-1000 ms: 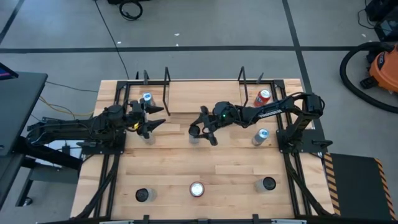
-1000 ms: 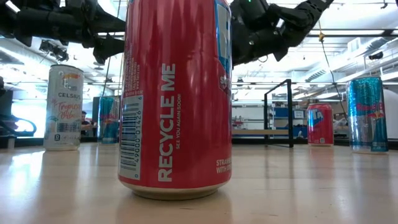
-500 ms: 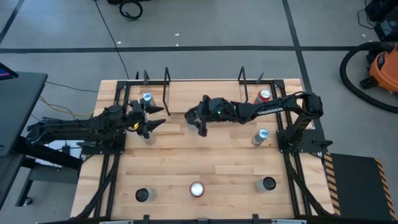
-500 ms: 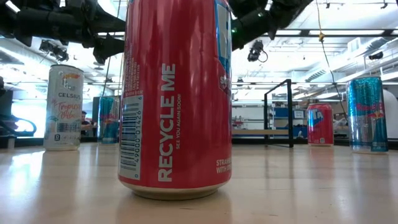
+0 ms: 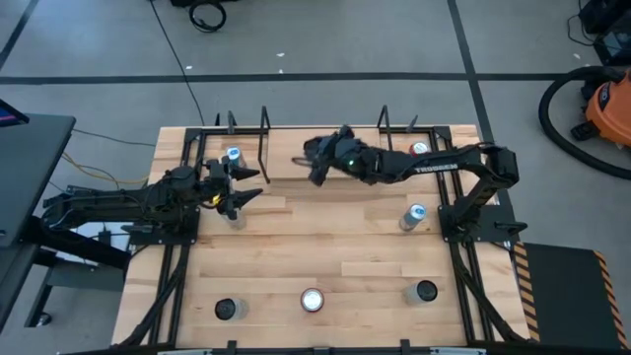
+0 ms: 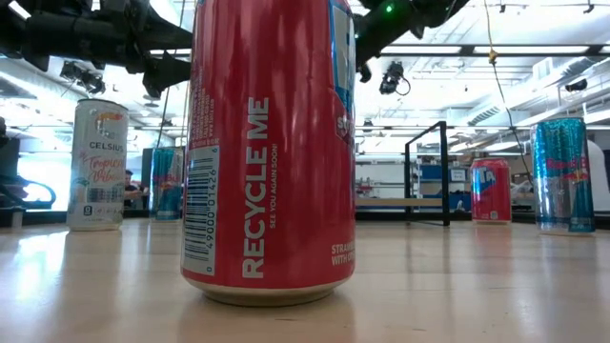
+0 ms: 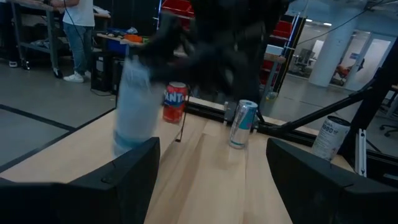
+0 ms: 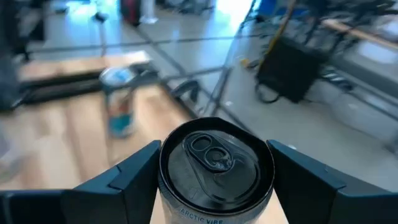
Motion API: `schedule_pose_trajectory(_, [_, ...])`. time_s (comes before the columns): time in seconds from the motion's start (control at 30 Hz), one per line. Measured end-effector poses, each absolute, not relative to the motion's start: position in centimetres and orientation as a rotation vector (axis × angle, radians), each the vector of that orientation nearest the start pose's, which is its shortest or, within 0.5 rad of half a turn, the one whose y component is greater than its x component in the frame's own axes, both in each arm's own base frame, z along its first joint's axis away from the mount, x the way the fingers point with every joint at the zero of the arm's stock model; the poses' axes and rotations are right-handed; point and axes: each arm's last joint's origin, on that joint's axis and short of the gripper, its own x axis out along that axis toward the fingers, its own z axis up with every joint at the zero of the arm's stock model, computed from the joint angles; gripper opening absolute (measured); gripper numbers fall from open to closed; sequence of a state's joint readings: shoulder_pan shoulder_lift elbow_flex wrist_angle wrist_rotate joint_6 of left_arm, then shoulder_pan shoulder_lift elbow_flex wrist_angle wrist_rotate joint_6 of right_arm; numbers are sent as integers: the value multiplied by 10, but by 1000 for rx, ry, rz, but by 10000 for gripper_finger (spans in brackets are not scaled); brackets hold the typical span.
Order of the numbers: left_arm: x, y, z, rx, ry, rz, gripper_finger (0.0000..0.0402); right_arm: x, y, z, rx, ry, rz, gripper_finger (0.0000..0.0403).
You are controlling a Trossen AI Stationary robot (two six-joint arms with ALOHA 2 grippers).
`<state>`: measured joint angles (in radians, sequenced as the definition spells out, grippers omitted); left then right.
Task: Place canned beverage on shelf
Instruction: Put the top white blue soda can on the shelf
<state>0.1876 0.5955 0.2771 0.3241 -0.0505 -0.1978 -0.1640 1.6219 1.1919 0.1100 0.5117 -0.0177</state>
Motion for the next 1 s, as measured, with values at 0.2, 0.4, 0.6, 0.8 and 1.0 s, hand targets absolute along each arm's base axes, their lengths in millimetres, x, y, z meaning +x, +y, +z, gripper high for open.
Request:
schedule_pose_trajectory(0.2, [147,29,233,-196,-33,237,298,339,-86,322,-59,246,-726,272])
schedule_pose_trajectory(0.4, [147,29,233,-196,-37,236,298,308,-100,344,-29,235,-904,272])
schedule_pose_trajectory(0.6, [147,29,233,-196,-37,236,298,285,-113,342,68,243,-1044,272])
schedule_pose_trajectory(0.8, [147,29,233,-196,-38,236,298,265,-131,313,182,230,-1135,272])
schedule_pose_trajectory(1.0, [147,29,233,-196,-38,236,298,255,-142,289,255,240,-1176,272])
